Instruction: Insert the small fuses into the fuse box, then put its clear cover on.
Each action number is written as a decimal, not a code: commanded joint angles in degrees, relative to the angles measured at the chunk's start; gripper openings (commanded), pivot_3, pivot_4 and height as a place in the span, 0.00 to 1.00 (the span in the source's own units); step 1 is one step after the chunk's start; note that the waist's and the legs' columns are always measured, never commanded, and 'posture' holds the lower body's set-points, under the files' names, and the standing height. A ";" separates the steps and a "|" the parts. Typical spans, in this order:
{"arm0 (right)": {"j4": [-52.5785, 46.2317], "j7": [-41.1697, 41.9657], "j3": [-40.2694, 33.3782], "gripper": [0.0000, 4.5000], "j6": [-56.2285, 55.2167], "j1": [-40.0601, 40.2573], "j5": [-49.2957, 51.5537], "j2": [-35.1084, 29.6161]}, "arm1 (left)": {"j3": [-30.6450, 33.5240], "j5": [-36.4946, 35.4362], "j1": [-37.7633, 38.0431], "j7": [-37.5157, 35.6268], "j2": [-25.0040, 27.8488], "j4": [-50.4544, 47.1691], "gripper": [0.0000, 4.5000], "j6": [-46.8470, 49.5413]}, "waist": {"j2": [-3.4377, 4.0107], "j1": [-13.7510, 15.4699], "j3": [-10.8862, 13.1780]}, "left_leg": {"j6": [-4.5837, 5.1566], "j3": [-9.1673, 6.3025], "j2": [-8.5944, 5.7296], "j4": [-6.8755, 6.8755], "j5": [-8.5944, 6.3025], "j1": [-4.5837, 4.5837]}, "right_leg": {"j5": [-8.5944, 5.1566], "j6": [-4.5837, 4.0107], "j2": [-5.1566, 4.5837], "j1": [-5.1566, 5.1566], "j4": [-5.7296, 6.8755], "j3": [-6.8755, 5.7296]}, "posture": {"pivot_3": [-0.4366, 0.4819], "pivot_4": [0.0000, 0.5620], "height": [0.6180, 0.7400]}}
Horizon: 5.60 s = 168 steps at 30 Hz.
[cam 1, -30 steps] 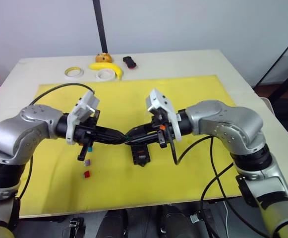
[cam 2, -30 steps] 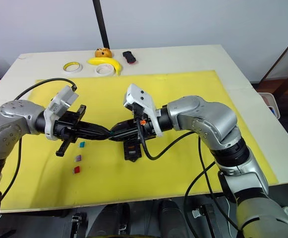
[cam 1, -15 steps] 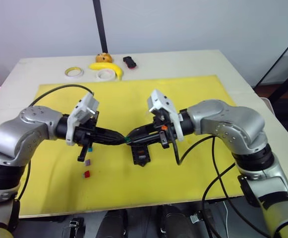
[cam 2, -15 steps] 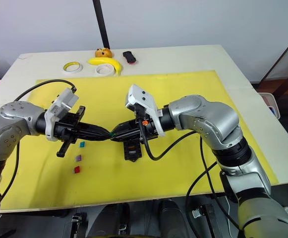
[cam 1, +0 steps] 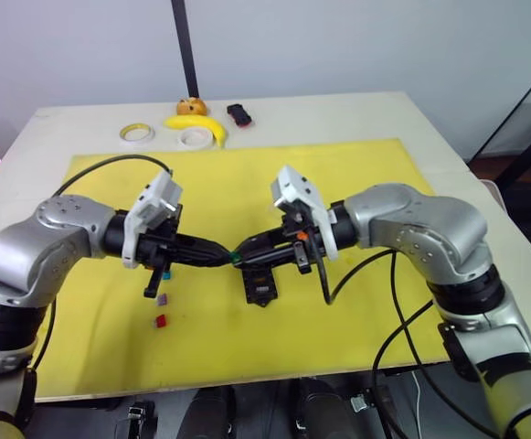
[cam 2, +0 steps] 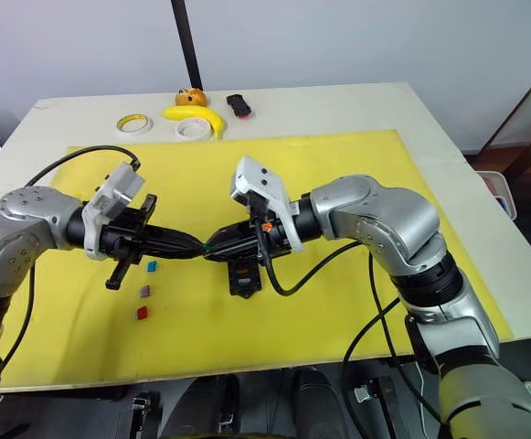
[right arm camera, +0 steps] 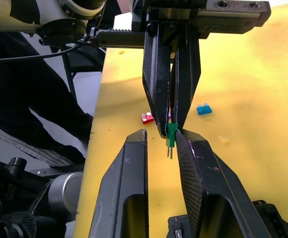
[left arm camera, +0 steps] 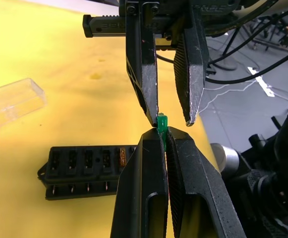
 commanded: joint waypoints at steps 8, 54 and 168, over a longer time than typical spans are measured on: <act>-1.41 0.67 -0.75 0.01 -0.04 -1.89 1.02 0.31 | -0.13 1.12 -0.66 0.75 -1.72 -0.57 0.00 -0.61 | 0.00 0.01 0.00 | 0.00 0.00 0.00 0.01 0.00 0.00 | 0.00 0.01 0.00 0.01 0.00 0.00 | 0.48 0.27 1.00; 12.78 9.29 -8.40 0.00 -26.30 17.39 -2.51 8.44 | 3.83 2.99 10.72 8.60 -0.34 -6.92 0.99 -3.41 | 0.02 0.16 0.02 | 0.00 -0.01 0.05 0.09 0.00 0.04 | 0.03 0.05 0.06 0.08 0.02 0.02 | 0.48 0.27 1.00; 3.40 -2.66 5.76 0.41 13.91 -12.64 -5.40 0.66 | -9.98 15.75 -6.41 -2.89 -4.30 5.60 0.00 -10.59 | 0.01 0.03 0.03 | 0.01 -0.04 -0.02 0.11 0.00 0.02 | 0.05 0.10 0.10 0.07 0.03 0.00 | 0.48 0.27 1.00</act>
